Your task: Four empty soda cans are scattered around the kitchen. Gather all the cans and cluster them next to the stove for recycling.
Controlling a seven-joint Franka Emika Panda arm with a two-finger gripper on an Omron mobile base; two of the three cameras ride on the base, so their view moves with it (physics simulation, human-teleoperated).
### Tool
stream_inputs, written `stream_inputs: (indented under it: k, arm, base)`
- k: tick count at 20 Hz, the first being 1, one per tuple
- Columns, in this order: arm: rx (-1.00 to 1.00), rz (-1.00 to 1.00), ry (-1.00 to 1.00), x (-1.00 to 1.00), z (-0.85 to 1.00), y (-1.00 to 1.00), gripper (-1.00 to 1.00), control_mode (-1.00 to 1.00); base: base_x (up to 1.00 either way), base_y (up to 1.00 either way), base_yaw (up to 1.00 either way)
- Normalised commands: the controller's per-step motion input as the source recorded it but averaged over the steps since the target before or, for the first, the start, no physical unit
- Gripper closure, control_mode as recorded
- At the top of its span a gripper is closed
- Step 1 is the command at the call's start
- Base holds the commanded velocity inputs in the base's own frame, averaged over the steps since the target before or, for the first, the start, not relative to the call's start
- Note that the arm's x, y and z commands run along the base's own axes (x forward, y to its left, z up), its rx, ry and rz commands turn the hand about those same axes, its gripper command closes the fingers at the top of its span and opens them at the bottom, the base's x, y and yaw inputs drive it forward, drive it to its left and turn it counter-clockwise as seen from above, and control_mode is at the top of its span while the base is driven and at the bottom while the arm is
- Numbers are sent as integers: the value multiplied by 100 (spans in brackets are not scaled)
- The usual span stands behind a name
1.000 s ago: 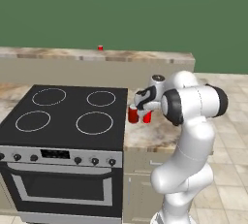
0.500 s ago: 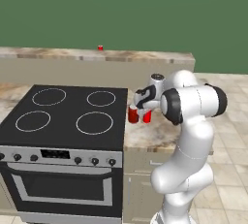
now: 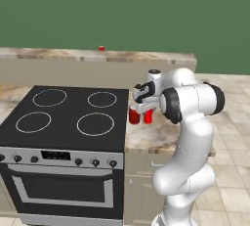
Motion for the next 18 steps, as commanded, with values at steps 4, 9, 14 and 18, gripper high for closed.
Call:
stream_inputs:
  k: [4, 9, 14, 18]
  arm:
    - [0, -10, 10, -30, -17, 0, -100, -100]
    - [0, -10, 2, -35, -17, -4, -100, -100]
    - [2, -8, 0, -21, -4, -5, -100, -100]
    - [4, -4, 0, -3, 15, -1, -100, -100]
  base:
    - [0, 0, 0]
    - [0, 0, 0]
    - [0, 0, 0]
    - [0, 0, 0]
